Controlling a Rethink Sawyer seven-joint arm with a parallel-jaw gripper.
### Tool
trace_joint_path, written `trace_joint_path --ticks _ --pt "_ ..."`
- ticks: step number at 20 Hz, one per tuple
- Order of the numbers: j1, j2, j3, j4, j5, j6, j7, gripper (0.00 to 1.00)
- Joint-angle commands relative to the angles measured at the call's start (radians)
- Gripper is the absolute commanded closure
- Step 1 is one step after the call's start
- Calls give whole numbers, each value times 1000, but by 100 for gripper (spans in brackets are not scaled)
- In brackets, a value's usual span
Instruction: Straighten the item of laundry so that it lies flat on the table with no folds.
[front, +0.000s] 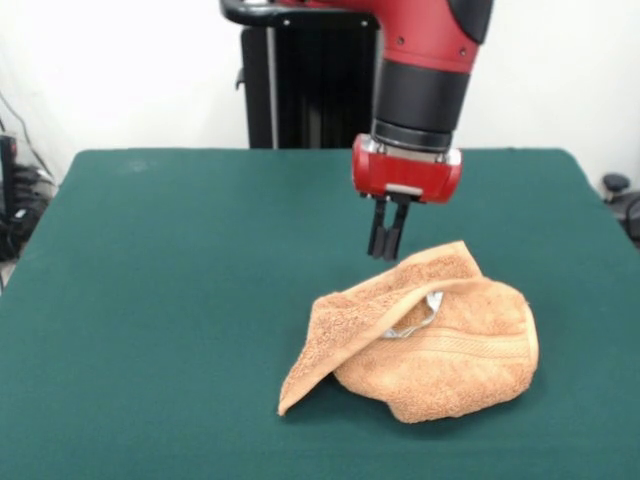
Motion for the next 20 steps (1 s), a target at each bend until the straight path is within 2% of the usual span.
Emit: trace_joint_path --ticks 1,20 --pt "13 58 121 -72 13 -38 171 100" --pt "42 91 108 -108 47 -55 209 100"
